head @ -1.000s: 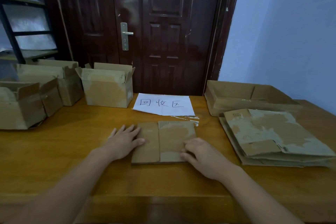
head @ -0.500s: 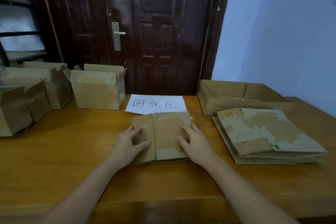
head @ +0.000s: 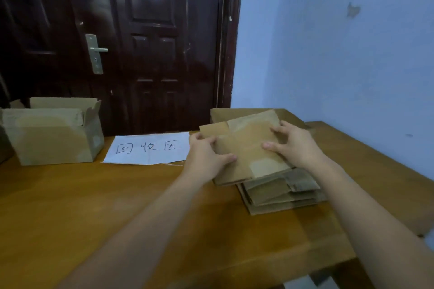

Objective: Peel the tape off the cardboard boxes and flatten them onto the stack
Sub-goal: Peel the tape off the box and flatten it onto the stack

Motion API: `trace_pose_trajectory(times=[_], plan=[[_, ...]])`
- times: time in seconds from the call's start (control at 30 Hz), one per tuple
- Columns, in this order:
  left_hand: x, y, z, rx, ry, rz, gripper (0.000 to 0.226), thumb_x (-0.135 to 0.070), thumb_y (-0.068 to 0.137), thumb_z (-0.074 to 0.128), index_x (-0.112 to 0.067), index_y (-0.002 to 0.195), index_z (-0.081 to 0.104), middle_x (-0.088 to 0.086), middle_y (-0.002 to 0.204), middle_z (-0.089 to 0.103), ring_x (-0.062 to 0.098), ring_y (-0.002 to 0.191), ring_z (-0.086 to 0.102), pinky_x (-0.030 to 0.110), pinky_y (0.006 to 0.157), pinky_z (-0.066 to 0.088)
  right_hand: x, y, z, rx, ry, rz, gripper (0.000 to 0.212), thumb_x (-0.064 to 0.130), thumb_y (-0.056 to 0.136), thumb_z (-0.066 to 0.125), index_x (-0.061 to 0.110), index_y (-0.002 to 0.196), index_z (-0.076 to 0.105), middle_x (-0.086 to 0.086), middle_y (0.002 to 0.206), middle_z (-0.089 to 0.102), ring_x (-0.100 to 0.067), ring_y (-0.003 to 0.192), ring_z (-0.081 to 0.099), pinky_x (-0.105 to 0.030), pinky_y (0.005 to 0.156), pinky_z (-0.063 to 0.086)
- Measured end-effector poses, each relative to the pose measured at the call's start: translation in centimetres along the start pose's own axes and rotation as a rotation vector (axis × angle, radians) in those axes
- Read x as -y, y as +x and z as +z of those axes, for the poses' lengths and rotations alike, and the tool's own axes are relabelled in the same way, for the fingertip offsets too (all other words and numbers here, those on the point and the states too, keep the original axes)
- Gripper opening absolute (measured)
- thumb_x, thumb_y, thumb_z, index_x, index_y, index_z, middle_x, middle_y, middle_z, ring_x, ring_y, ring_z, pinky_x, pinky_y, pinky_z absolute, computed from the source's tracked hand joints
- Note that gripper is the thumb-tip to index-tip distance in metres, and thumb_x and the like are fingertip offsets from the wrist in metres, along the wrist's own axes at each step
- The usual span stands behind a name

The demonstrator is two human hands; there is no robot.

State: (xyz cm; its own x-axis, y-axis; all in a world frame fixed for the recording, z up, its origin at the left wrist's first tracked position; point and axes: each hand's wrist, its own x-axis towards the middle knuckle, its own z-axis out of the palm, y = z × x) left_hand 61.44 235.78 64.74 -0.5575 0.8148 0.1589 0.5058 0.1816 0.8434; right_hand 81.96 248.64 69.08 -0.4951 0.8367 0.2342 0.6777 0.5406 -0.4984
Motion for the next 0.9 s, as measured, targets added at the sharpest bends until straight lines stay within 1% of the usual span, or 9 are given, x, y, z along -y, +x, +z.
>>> trace_pose_trajectory(times=[0.17,0.27,0.4,0.47,0.53,0.6,0.77,0.83,0.9], plan=[[-2.4,1.8,7.2,0.194,0.132,0.040,0.089,-0.053,0.080,0.083,-0.010,0.149,0.047,0.001,0.160,0.015,0.026,0.130,0.049,0.042,0.112,0.041,-7.0,0.6,-2.2,0.055,-0.114,0.094,0.078,0.053,0.085,0.075,0.018,0.149,0.050,-0.003,0.163,0.033,-0.027,0.147,0.035,-0.039,0.118,0.028],[-1.9,1.5,10.5,0.319,0.406,0.115,0.084,-0.061,0.096,0.060,-0.010,0.157,0.033,0.007,0.167,0.006,0.034,0.135,0.046,0.045,0.114,0.037,-10.1,0.5,-1.2,0.117,-0.120,0.123,0.078,0.051,0.087,0.073,0.017,0.152,0.046,-0.002,0.163,0.033,-0.026,0.146,0.036,-0.040,0.118,0.030],[0.5,0.3,12.5,0.163,0.921,0.386,0.088,-0.074,0.098,0.012,-0.012,0.156,0.037,0.012,0.154,0.040,0.034,0.139,0.034,0.049,0.114,0.028,-13.1,0.1,1.1,0.222,-0.161,0.129,0.072,0.049,0.093,0.067,0.018,0.153,0.043,-0.004,0.165,0.029,-0.027,0.150,0.029,-0.041,0.121,0.024],[1.4,0.3,13.0,0.135,0.941,0.478,0.091,-0.069,0.096,0.002,-0.010,0.158,0.033,0.013,0.161,0.033,0.032,0.148,0.025,0.048,0.120,0.021,-13.8,0.3,1.6,0.234,-0.185,0.112,0.070,0.048,0.096,0.063,0.019,0.155,0.040,-0.007,0.165,0.027,-0.028,0.151,0.024,-0.043,0.124,0.020],[2.1,0.7,13.6,0.238,0.865,0.508,0.083,-0.064,0.100,0.003,-0.014,0.165,0.013,0.010,0.172,0.010,0.027,0.158,0.003,0.046,0.127,0.003,-13.8,0.6,1.6,0.266,-0.234,0.099,0.067,0.047,0.099,0.058,0.022,0.156,0.036,-0.009,0.166,0.024,-0.029,0.152,0.021,-0.044,0.124,0.017],[2.5,1.3,13.9,0.320,0.802,0.489,0.078,-0.064,0.102,0.005,-0.019,0.166,0.000,0.005,0.173,-0.003,0.021,0.159,-0.008,0.039,0.124,-0.009,-13.4,1.1,1.5,0.318,-0.281,0.105,0.063,0.047,0.102,0.053,0.028,0.158,0.032,-0.009,0.167,0.020,-0.031,0.153,0.016,-0.045,0.125,0.014],[2.6,1.7,13.6,0.388,0.726,0.417,0.107,-0.093,0.082,0.000,-0.026,0.166,-0.002,-0.003,0.173,-0.005,0.017,0.158,-0.009,0.036,0.121,-0.010,-12.1,1.6,1.1,0.416,-0.380,0.129,0.057,0.046,0.105,0.046,0.032,0.158,0.030,-0.004,0.166,0.023,-0.031,0.152,0.018,-0.045,0.122,0.017],[2.6,1.6,13.6,0.389,0.738,0.412,0.110,-0.095,0.080,0.004,-0.026,0.166,-0.002,-0.003,0.173,-0.006,0.017,0.158,-0.009,0.037,0.123,-0.009,-11.7,1.7,1.2,0.431,-0.492,0.153,0.055,0.048,0.106,0.039,0.035,0.159,0.027,-0.002,0.167,0.019,-0.035,0.153,0.011,-0.052,0.122,0.012],[2.5,1.7,13.6,0.395,0.747,0.411,0.107,-0.094,0.083,0.008,-0.026,0.166,-0.003,-0.002,0.173,-0.007,0.018,0.158,-0.009,0.039,0.124,-0.008,-11.3,1.9,1.4,0.421,-0.589,0.156,0.051,0.049,0.107,0.036,0.036,0.156,0.031,-0.005,0.163,0.026,-0.035,0.148,0.019,-0.053,0.120,0.017]])
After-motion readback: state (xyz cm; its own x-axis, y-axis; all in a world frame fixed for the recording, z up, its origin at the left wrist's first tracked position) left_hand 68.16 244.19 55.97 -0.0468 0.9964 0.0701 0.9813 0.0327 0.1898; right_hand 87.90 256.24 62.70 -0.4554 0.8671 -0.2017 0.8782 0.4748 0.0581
